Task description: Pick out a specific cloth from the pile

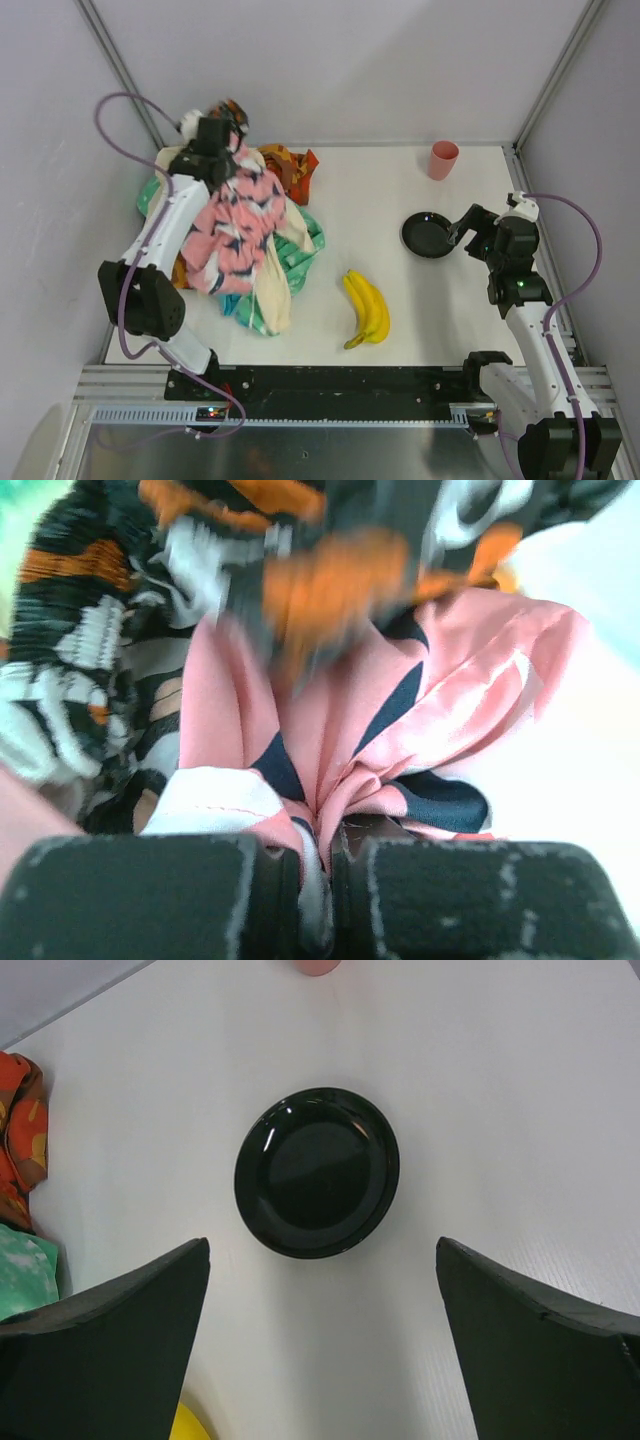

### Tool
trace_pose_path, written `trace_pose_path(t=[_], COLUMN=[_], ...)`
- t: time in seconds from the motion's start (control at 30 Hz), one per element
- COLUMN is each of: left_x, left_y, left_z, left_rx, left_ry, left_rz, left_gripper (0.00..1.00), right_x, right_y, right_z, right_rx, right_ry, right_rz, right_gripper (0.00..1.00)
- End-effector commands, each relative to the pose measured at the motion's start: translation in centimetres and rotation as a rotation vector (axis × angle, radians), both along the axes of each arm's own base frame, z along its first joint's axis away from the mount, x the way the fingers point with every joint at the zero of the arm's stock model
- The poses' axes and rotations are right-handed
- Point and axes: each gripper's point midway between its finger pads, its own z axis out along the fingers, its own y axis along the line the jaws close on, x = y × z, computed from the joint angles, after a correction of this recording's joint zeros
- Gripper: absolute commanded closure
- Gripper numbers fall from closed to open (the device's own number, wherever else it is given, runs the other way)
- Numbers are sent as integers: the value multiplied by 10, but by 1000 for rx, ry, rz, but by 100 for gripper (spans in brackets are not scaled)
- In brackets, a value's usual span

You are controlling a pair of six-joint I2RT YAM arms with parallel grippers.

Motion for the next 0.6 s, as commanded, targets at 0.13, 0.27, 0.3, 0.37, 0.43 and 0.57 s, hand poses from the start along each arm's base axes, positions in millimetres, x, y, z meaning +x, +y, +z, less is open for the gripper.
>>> trace_pose_path(t=[0.13, 0.27, 0.3, 0.37, 0.43, 0.57], left_x=[51, 69, 71, 74, 76, 81], left_y=[96, 96, 94, 87, 82, 75], left_z=[90, 43, 29, 0, -28, -71], left_rx=[126, 113, 102, 71, 46, 11], left_ry=[-240, -139, -110, -55, -3, 79], left_rz=[189, 150, 142, 122, 114, 97], left_gripper=[99, 99, 99, 99, 99, 98], right_x=[4, 5, 6, 6, 6, 5], right_y=[2, 4, 4, 4, 5, 6], right_z=[10, 8, 8, 8, 7, 7], right_rx=[-9, -6, -5, -5, -4, -2], right_ry=[-48, -41, -40, -39, -39, -39], right_rz=[20, 30, 31, 34, 36, 46], right_gripper=[1, 1, 1, 1, 1, 1])
